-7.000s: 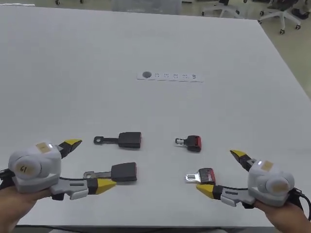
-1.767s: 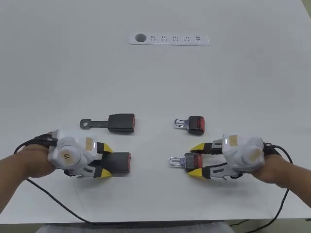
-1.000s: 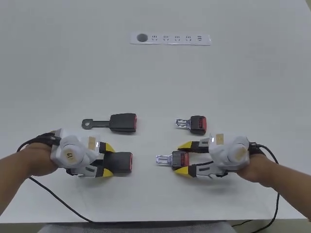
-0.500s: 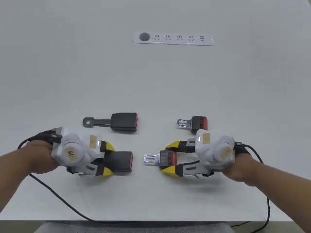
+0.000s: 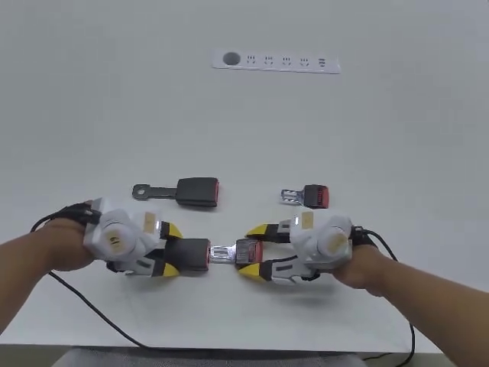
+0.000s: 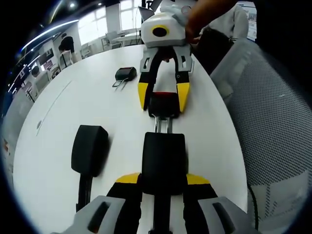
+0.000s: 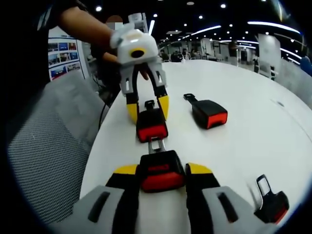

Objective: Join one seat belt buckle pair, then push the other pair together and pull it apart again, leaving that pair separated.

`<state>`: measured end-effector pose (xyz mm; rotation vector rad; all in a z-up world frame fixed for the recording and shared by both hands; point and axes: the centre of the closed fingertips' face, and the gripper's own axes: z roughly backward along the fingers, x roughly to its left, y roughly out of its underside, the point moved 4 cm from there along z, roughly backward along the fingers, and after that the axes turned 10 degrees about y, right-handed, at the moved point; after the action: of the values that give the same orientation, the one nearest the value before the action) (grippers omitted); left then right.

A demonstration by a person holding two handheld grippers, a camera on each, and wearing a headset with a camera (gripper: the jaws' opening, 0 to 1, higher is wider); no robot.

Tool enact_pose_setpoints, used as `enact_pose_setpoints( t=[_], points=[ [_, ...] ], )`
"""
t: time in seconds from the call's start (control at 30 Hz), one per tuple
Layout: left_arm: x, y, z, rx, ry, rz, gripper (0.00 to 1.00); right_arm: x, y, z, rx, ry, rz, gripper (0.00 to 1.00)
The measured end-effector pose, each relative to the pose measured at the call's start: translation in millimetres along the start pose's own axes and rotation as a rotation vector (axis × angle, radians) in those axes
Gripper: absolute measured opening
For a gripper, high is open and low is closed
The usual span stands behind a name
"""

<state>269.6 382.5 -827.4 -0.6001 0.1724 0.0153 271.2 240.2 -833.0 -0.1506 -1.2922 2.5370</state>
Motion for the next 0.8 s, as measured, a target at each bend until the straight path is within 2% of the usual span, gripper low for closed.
enact_pose_setpoints(
  t=[0.07, 0.13, 0.37, 0.63, 0.8],
  points=[
    [-0.1, 0.4, 0.1, -0.001, 0.001, 0.003, 0.34, 1.2, -1.4, -2.1, 0.001, 0.001, 0.018, 0.37],
    [0.1, 0.2, 0.1, -0.002, 0.000, 0.007, 0.34, 2.0, -2.5, -3.8, -0.001, -0.001, 0.001, 0.37],
    [0.6, -0.3, -0.3, 0.007, 0.001, 0.006, 0.34, 6.4, -9.0, -12.8, -0.004, -0.010, 0.018, 0.37],
    [1.6, -0.8, -0.7, 0.029, 0.013, -0.004, 0.33, 5.4, -9.9, -13.2, 0.007, -0.019, 0.001, 0.37],
    [1.7, -1.3, -0.6, 0.052, 0.029, -0.026, 0.33, 6.6, -11.7, -16.7, 0.018, -0.024, 0.019, 0.37]
  ],
)
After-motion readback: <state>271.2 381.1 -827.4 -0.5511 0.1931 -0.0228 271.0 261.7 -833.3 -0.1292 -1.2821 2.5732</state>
